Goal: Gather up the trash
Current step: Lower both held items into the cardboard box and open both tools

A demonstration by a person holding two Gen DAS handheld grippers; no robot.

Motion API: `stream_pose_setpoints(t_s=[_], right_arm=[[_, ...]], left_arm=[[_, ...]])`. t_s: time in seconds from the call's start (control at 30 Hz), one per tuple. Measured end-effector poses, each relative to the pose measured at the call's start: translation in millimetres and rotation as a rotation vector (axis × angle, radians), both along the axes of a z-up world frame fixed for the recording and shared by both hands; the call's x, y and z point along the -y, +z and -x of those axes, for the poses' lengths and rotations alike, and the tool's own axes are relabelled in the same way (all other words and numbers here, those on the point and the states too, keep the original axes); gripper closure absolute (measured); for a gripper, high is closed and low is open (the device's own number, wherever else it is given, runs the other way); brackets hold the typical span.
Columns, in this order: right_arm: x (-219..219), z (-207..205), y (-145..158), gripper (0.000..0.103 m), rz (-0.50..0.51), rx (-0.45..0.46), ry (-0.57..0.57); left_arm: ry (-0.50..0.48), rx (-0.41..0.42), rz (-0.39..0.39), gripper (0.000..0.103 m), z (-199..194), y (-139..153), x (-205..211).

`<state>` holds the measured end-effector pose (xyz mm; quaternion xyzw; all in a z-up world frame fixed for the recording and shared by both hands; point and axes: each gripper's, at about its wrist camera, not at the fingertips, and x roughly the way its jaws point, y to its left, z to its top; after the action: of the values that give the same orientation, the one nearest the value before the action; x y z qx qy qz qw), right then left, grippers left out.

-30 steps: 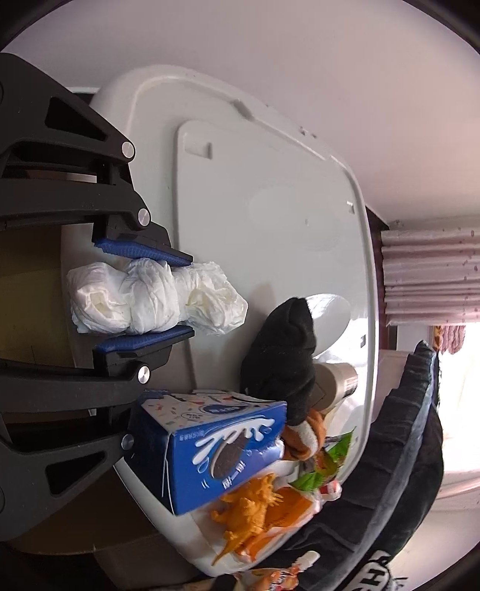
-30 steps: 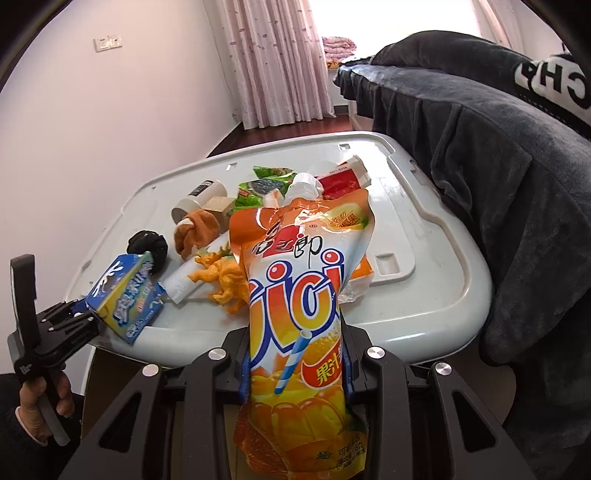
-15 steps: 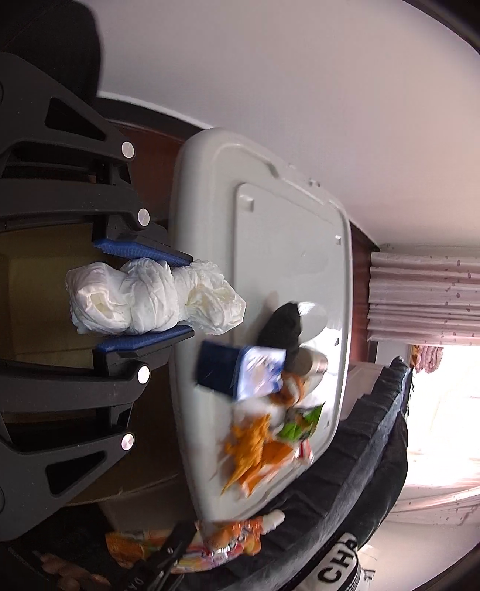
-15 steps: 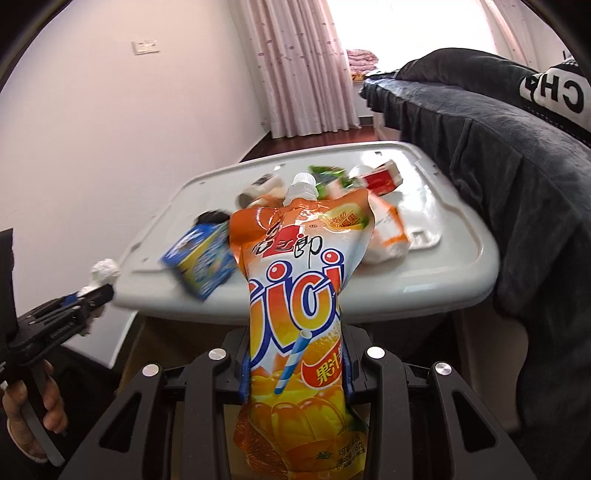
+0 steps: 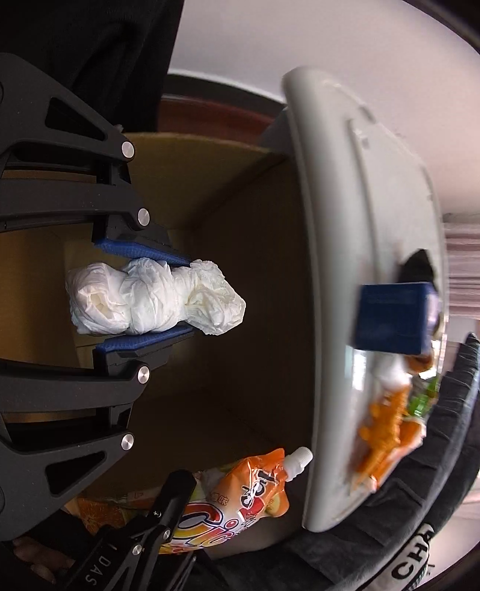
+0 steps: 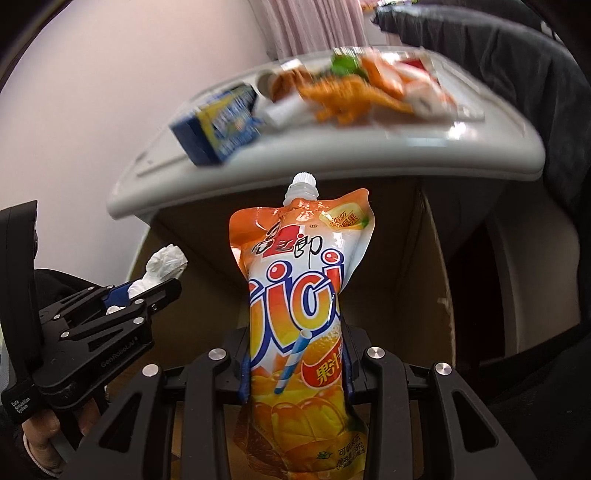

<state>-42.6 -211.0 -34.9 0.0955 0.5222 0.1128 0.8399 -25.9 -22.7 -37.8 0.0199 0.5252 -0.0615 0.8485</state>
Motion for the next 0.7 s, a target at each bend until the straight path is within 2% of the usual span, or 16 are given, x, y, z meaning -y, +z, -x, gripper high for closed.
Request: stream_pose_setpoints(t_s=[0.2,0.27,0.3,0.33,0.37,0.4,0.7], right_arm=[[-2,-2,-7,0.068,0.002,-0.021,0.003],[-5,-5,-7,0.062,0.008,-0.025,0.008],[-6,-6,-8,0.047,0.021,-0.032,0.006],[-6,-5,-6,0.036,0.034,-0.029,-0.002],[-5,-3,-2,0.024,0.043,-0.004,-0.016],[-4,-3,1,0.024,0.037,0.009,-0.021],[18,3,13,0.024,-0.007,0.070,-0.116]], left_arm=[[0.002,-0.022,-0.016,0.070,-1,-10,0],[0.004,-0.023,-0.012,0.069,0,-9,0],[0.006,-0.024,-0.012,0.063,0,-9,0],[0.015,-0.029,-0.022,0.037,-1,-9,0],[0.028,-0.027,-0.033,0.023,-1,-8,0],[0.042,-0.001,-0.037,0.013,0,-4,-2],[0.051,0.022,-0.003,0.013,-1,2,-2]])
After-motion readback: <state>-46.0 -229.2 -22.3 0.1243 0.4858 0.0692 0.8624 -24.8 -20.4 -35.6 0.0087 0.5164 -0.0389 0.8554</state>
